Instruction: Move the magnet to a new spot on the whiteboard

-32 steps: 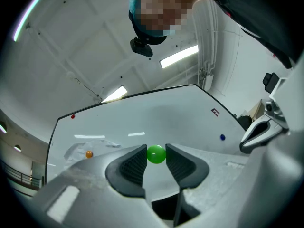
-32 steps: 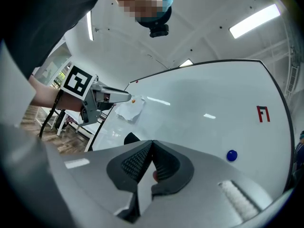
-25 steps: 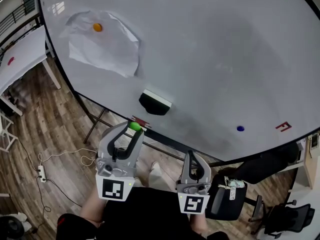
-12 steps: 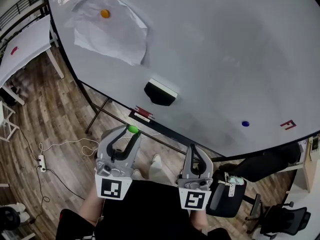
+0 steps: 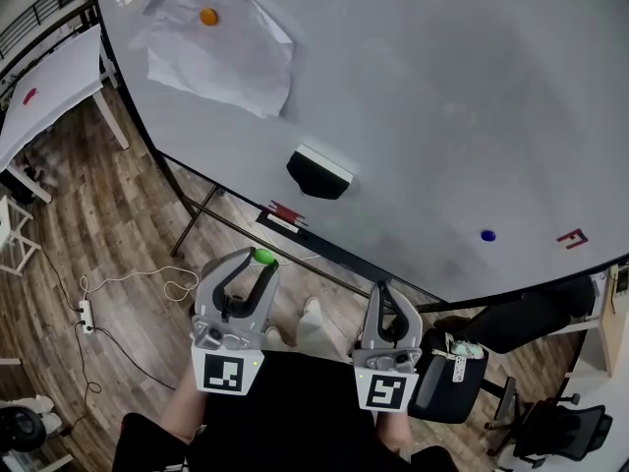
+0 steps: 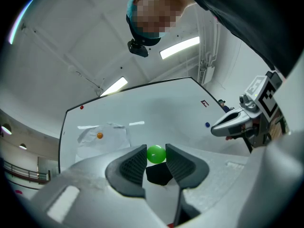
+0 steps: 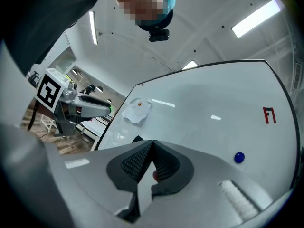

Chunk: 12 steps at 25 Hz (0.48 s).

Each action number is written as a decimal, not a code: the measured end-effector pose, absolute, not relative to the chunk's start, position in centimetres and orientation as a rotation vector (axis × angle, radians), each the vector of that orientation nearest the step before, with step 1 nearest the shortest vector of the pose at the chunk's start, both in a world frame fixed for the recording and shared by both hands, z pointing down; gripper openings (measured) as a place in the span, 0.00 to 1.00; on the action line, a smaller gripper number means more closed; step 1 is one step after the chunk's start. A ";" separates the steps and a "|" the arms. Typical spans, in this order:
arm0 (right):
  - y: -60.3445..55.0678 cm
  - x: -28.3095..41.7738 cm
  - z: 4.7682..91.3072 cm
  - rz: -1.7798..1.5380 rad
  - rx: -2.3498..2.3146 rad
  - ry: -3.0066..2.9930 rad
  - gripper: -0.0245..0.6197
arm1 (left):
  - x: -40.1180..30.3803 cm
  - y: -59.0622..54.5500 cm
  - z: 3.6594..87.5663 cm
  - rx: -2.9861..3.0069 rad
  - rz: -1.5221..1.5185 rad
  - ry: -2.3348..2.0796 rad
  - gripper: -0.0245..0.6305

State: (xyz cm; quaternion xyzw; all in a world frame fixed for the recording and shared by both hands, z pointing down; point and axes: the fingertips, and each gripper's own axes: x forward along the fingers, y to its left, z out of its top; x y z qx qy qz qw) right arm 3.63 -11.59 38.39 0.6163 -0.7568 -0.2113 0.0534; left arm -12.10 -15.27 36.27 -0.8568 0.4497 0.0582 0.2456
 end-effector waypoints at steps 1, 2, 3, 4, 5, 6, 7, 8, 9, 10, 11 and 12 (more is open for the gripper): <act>-11.6 3.5 38.4 -0.643 1.874 -2.300 0.04 | -12.1 -15.2 36.2 -2.339 0.163 1.225 0.24; -11.5 3.5 38.3 -0.644 1.874 -2.301 0.04 | -12.0 -15.2 36.1 -2.340 0.167 1.221 0.24; -11.5 3.5 38.3 -0.646 1.875 -2.301 0.04 | -11.9 -15.1 36.1 -2.339 0.169 1.216 0.24; -11.5 3.4 38.3 -0.648 1.875 -2.301 0.04 | -11.8 -15.1 36.0 -2.338 0.169 1.211 0.24; -11.5 3.5 38.3 -0.648 1.875 -2.301 0.04 | -11.7 -15.1 36.0 -2.337 0.170 1.207 0.24; -11.5 3.5 38.3 -0.648 1.876 -2.301 0.04 | -11.7 -15.1 35.9 -2.335 0.171 1.205 0.24; -11.6 3.4 38.3 -0.648 1.878 -2.301 0.04 | -11.7 -15.1 35.8 -2.335 0.173 1.203 0.24; -11.6 3.4 38.4 -0.646 1.878 -2.299 0.04 | -11.6 -15.2 35.7 -2.334 0.175 1.201 0.24; -11.6 3.4 38.4 -0.644 1.878 -2.296 0.04 | -11.6 -15.2 35.7 -2.334 0.176 1.200 0.24; -11.6 3.4 38.4 -0.644 1.878 -2.295 0.04 | -11.6 -15.3 35.6 -2.335 0.177 1.198 0.24; -11.6 3.3 38.3 -0.646 1.878 -2.296 0.04 | -11.6 -15.3 35.5 -2.336 0.179 1.196 0.24; -11.7 3.3 38.3 -0.648 1.879 -2.296 0.04 | -11.5 -15.4 35.5 -2.337 0.181 1.193 0.24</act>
